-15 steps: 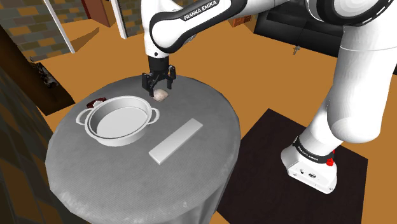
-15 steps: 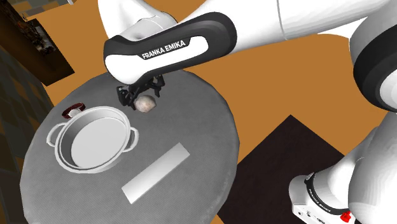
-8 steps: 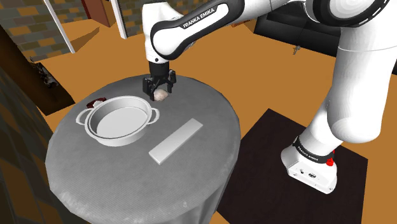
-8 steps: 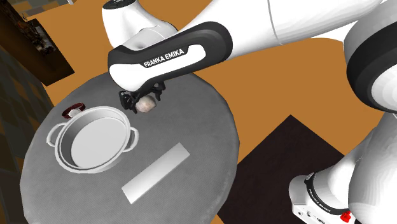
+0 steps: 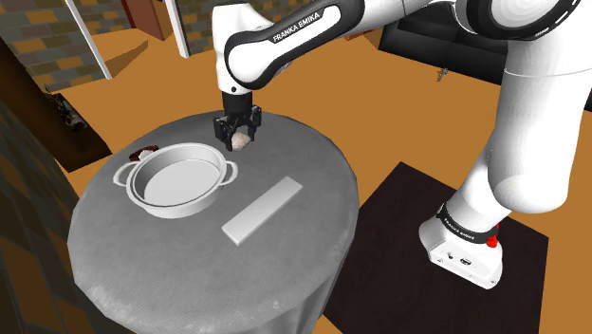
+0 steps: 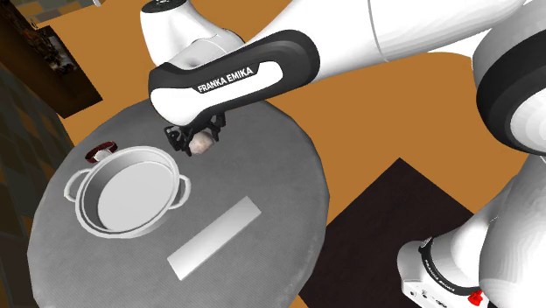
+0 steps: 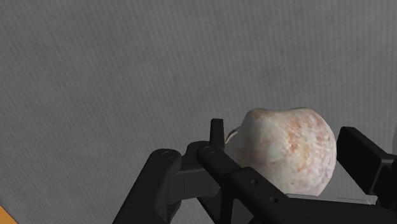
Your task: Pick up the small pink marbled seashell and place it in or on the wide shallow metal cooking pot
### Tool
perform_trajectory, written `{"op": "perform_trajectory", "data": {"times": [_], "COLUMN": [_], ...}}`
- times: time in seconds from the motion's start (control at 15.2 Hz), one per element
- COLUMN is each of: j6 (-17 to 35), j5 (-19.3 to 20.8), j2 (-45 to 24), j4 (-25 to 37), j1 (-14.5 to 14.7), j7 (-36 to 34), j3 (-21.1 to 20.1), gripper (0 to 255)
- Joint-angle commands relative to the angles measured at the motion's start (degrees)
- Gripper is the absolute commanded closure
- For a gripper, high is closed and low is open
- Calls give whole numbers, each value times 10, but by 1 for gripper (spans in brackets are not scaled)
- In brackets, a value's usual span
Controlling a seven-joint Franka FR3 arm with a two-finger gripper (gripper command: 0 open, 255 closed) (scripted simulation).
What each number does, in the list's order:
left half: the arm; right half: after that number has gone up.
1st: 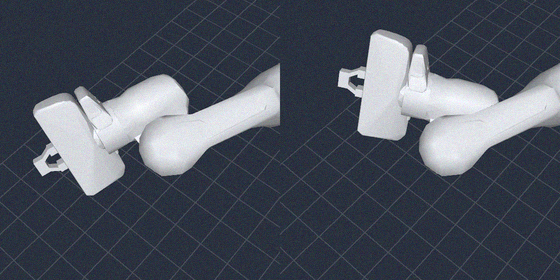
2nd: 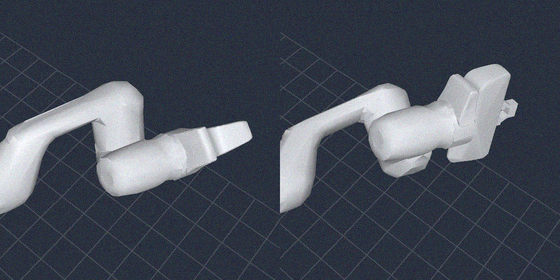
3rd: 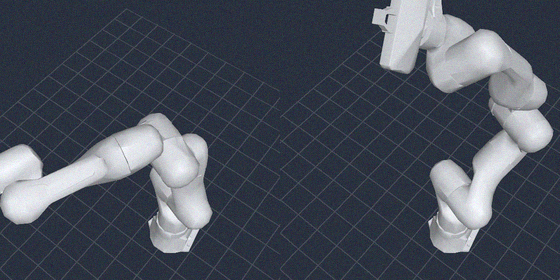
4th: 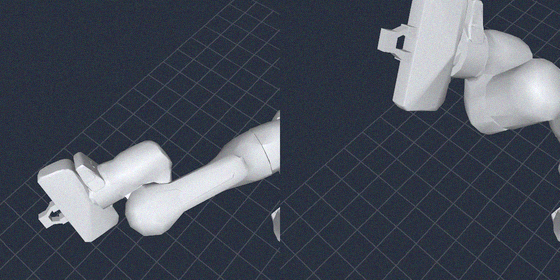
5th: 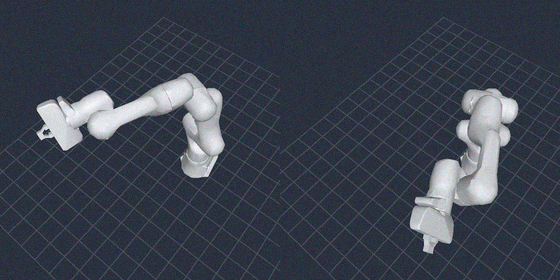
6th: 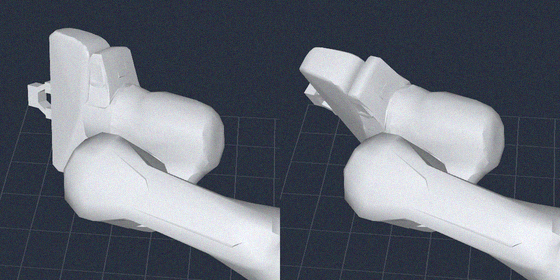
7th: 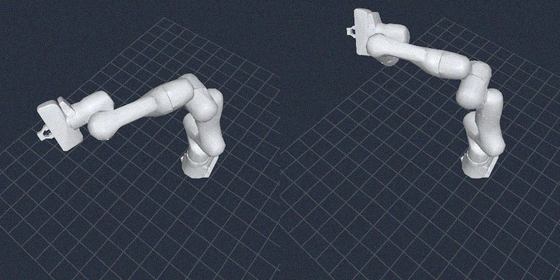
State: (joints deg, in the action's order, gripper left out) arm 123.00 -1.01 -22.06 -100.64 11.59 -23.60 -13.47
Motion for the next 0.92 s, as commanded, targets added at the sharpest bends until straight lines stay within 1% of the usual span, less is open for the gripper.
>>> {"op": "perform_trajectory", "data": {"times": [0.0,0.26,0.86], "j6": [0,0,-60], "j5": [0,0,-5], "j2": [0,0,26], "j4": [0,0,34], "j1": [0,0,-2], "j7": [0,0,-1], "j3": [0,0,-2], "gripper": [255,255,255]}}
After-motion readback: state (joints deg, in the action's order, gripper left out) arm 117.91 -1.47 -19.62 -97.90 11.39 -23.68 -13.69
